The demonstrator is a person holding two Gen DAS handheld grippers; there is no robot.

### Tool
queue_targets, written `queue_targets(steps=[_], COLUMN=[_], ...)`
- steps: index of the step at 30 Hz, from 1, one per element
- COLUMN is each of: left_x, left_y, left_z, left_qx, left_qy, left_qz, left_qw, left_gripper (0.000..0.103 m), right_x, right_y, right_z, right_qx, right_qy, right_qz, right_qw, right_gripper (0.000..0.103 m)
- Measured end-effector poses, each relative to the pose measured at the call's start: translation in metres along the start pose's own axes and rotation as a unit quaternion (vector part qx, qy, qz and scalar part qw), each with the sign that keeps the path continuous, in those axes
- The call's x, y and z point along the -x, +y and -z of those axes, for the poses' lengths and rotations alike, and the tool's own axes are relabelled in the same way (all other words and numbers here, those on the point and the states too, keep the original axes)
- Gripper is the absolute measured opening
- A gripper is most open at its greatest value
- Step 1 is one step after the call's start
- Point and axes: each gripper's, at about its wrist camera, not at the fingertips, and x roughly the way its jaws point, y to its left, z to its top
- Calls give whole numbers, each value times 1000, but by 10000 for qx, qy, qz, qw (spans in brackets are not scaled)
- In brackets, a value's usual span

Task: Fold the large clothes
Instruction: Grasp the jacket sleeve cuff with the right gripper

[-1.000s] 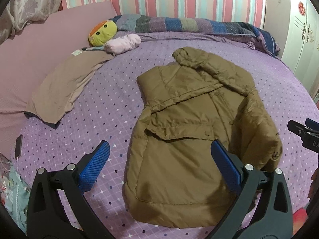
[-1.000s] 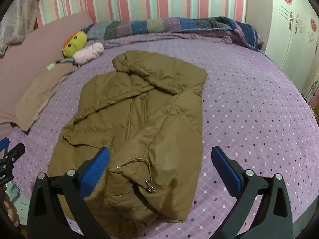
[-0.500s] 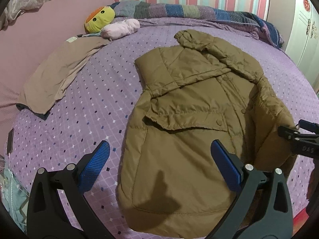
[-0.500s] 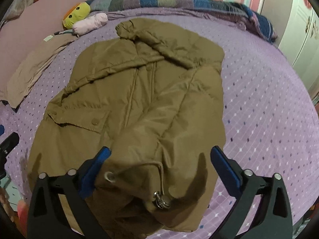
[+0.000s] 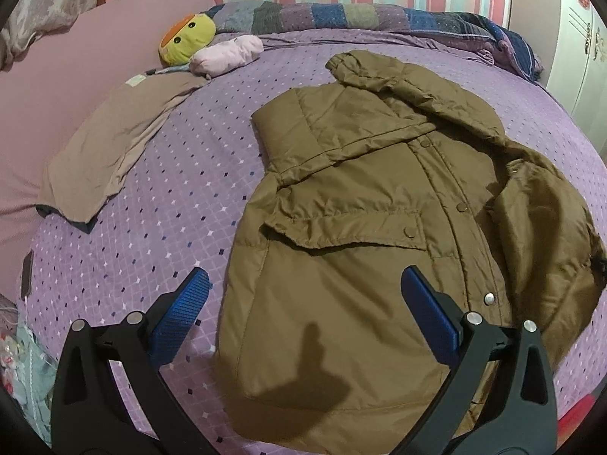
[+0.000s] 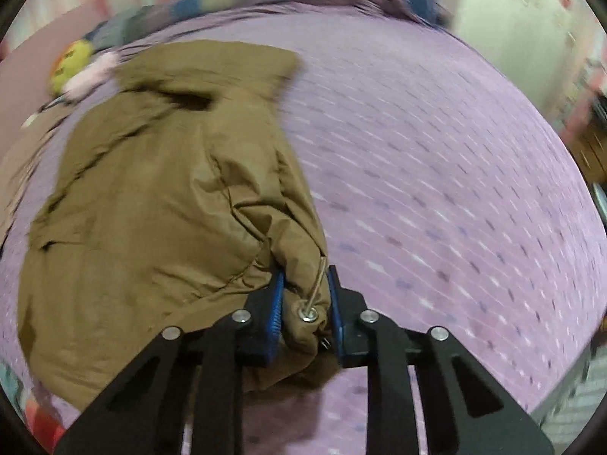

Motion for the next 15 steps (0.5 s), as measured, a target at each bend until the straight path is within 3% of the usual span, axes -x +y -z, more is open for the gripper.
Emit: queue_targets(steps=[1,3,5,7,9,10,11,12,13,15], left_x=[1,-1,-2,-5,-8,-9,-11,-13,-14,-15], left_y=[-1,-4,-5,-3,-4,-3,-3,-2,-1,1], left_z=[0,-3,-5,-8,-11,-13,-15,-17,-19,-22], left_qx=[-7,-21,-18,7,-18,-41,-44,-25,-1,60], left_qy=[-4,21,46,77,73,60,54,57,57,47], left_qz=[-8,-32,-30,-3,-59,-102,-128,-145,-150,-136], left_qw=[10000,10000,10000,10000,10000,9999,9999,9999,9999,9999], left_gripper=[100,100,100,100,100,100,100,100,100,100], right_x=[-8,-21,-34,-40,-31,-24,-19,-14,-10,-8], right_y=[-21,-47,-74,-103,-115,-117,-112,-106,-96,-73], right_z=[5,12,16,18,14,9,3,-5,-15,-32], right_qx=[-158,-334,-514,-782,-941,-969,-976,-940,-841,-671], right_qy=[105,192,288,387,204,86,5,-104,-239,-426], right_qz=[121,369,616,383,286,6,-144,-254,-403,-775], right_qw=[9997,9986,9964,9954,9949,9953,9951,9952,9954,9938], right_gripper=[20,6,3,4,7,10,33,63,72,74])
